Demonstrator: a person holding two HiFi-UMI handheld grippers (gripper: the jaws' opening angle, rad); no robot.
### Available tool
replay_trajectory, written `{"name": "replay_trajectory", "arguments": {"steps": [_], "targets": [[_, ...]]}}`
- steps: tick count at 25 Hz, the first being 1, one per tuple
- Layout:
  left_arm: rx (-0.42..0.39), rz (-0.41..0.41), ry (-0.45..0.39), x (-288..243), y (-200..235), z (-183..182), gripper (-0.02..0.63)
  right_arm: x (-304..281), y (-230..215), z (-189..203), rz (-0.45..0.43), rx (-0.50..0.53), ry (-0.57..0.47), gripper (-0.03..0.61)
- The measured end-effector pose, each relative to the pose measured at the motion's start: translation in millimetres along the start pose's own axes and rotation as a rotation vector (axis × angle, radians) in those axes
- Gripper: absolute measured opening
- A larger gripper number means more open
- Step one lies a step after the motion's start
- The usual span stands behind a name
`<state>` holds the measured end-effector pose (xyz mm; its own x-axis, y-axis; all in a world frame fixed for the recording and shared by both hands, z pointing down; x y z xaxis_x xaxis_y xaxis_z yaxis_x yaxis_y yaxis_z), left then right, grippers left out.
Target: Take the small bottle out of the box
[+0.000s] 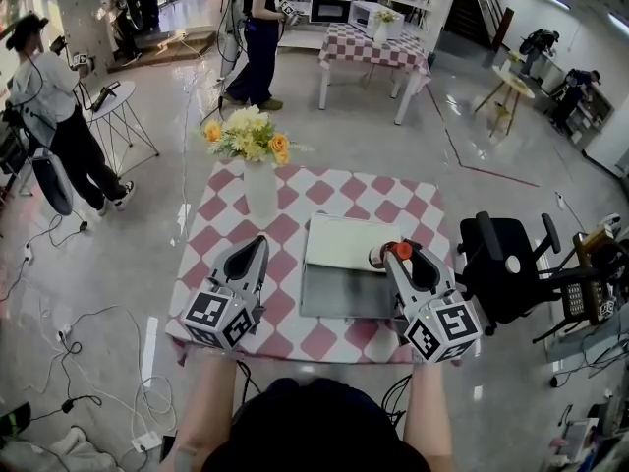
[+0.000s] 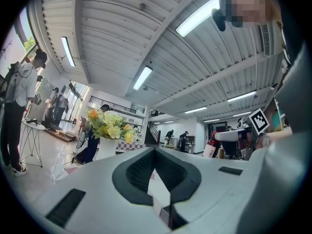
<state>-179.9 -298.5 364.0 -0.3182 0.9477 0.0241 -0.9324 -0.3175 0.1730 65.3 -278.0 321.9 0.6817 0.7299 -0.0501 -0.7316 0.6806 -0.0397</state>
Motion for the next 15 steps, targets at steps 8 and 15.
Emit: {"name": "replay_trajectory", "arguments": {"steps": [8, 15], "targets": [[0.0, 0.0, 0.005, -1.0, -0.4, 2.6, 0.002, 0.5, -0.7, 1.3, -0.004, 0.003, 0.002, 0.147], [0.001, -0.002, 0.006, -1.6, 0.9, 3.9, 0.002, 0.8, -1.4, 3.2, -0.002, 0.001, 0.003, 0.147]]}}
Point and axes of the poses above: the fingertips, and each gripper's own axes: x backward along the fingers, y to its left, z out of its underside, the point moved 2 cm from there along x, backward along the fingers, and after that the axes turned 13 degrees about -z, right-handed, at the moved point
